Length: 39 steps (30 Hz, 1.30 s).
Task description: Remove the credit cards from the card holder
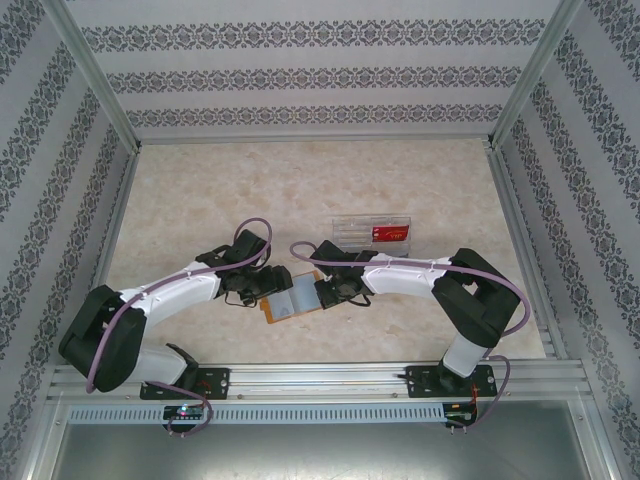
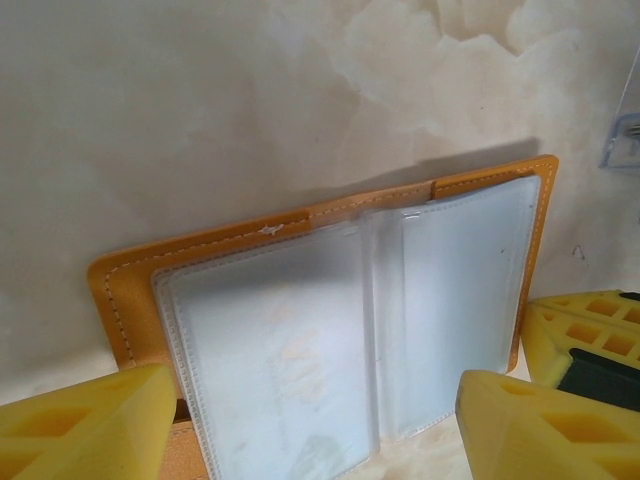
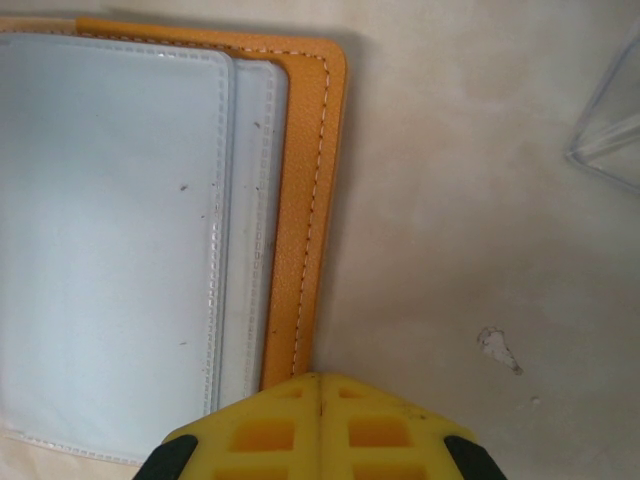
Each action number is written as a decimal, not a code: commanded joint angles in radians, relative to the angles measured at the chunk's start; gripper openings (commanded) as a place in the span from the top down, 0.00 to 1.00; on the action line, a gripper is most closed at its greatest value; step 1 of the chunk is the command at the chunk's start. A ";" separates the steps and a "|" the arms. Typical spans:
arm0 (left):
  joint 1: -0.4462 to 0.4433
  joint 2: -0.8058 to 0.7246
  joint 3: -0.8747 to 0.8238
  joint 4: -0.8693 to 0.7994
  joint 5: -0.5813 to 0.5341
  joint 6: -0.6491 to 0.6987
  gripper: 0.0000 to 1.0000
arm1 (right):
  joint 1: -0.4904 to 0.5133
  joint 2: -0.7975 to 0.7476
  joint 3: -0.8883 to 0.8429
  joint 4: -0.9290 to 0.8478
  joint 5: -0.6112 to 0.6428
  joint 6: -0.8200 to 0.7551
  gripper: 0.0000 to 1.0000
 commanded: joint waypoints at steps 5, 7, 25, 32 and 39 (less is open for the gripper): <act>-0.014 0.015 -0.014 0.039 0.021 -0.008 0.25 | 0.026 0.048 -0.006 0.015 -0.033 0.014 1.00; -0.015 0.017 -0.014 0.039 0.022 -0.008 0.25 | 0.026 0.048 -0.006 0.014 -0.034 0.014 1.00; -0.025 0.056 0.000 0.080 0.057 -0.018 0.26 | 0.027 0.055 0.000 0.013 -0.036 0.012 1.00; -0.034 0.055 0.018 0.101 0.073 -0.023 0.26 | 0.027 0.053 0.001 0.012 -0.033 0.010 1.00; -0.045 0.063 0.035 0.101 0.074 -0.022 0.26 | 0.028 0.053 0.002 0.012 -0.032 0.010 1.00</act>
